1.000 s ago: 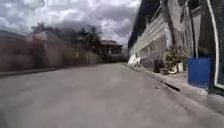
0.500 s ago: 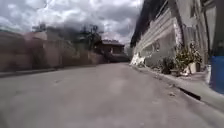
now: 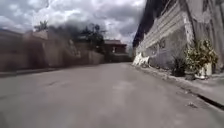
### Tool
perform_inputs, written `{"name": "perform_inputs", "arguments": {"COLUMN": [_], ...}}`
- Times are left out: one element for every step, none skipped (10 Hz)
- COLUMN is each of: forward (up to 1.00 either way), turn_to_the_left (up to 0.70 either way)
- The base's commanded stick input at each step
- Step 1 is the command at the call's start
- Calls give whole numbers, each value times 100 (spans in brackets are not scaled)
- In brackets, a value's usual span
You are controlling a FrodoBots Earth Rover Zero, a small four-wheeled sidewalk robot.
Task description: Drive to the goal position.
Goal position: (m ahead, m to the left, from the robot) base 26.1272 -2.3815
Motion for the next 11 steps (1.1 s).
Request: {"name": "perform_inputs", "arguments": {"forward": [100, 100, 100, 100, 100, 100, 100, 100, 100, 100, 100], "turn_to_the_left": [-23, -39, -40, -40, -36, 0, 0, 0, 0, 0, 0]}}
